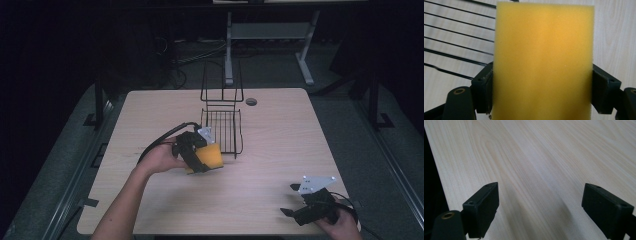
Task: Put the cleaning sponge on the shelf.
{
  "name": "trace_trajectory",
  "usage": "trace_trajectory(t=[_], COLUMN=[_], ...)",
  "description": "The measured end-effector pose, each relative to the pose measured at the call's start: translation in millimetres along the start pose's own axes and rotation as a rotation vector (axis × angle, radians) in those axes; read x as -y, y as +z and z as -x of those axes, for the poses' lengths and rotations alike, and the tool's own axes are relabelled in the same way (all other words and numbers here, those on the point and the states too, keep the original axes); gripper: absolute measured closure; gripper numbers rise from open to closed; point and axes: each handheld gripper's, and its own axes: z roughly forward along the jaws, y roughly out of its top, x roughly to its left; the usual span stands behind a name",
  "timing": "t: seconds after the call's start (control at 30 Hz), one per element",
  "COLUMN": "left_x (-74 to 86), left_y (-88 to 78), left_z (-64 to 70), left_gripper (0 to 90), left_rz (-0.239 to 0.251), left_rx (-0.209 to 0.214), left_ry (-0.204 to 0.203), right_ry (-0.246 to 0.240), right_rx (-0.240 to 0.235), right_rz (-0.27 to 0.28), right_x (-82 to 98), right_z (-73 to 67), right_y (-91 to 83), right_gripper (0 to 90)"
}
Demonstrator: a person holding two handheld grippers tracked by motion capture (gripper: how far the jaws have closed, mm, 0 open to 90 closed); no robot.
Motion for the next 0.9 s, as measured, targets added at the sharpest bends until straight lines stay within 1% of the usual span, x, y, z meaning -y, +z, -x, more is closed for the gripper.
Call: trace_trajectory(t=[0.07,0.13,0.2,0.23,0.3,0.43,0.5,0.73,0.8,0.83,0.87,0.9], left_x=[-2.2,-4.6,-5.7,-7.0,-6.9,-5.7,-5.5,-5.1,-6.3,-7.1,-8.3,-9.4], left_y=[-2.9,-5.0,-5.6,-6.2,-6.1,-3.8,-2.8,1.5,1.8,2.0,1.7,1.6], left_z=[-3.1,-5.5,-6.7,-8.3,-10.8,-15.2,-16.9,-21.6,-22.9,-22.9,-23.9,-24.3], left_gripper=[21.6,21.6,21.6,21.6,21.6,21.6,21.6,21.6,21.6,21.6,21.6,21.6], left_rz=[0.013,0.011,0.013,0.022,0.031,0.024,0.028,0.031,0.016,0.016,0.014,0.015], left_rx=[0.000,-0.007,-0.009,-0.014,-0.007,-0.012,-0.011,0.000,0.000,-0.001,0.001,0.001], left_ry=[-0.001,0.001,0.005,0.006,0.003,0.003,-0.003,-0.015,-0.011,-0.015,-0.008,-0.010], right_ry=[0.000,0.005,-0.001,0.001,-0.001,-0.002,0.002,0.002,0.002,0.005,0.003,0.004], right_rx=[0.000,0.000,0.003,0.003,0.002,0.002,-0.001,-0.002,-0.002,-0.002,-0.001,-0.002], right_rz=[0.002,0.003,-0.002,-0.002,-0.001,-0.002,-0.001,-0.004,-0.003,-0.003,-0.003,-0.004], right_x=[-0.1,-0.1,0.2,0.3,0.3,0.3,0.2,0.0,0.0,-0.1,-0.1,-0.1], right_z=[0.2,0.2,0.8,0.8,0.8,0.8,0.4,0.5,0.6,0.5,0.6,0.5], right_y=[-0.3,-0.3,-0.3,-0.3,-0.3,-0.3,-0.2,0.4,0.3,0.3,0.5,0.6], right_gripper=[14.1,14.1,14.1,14.1,14.1,14.1,14.1,14.1,14.1,14.1,14.1,14.0])
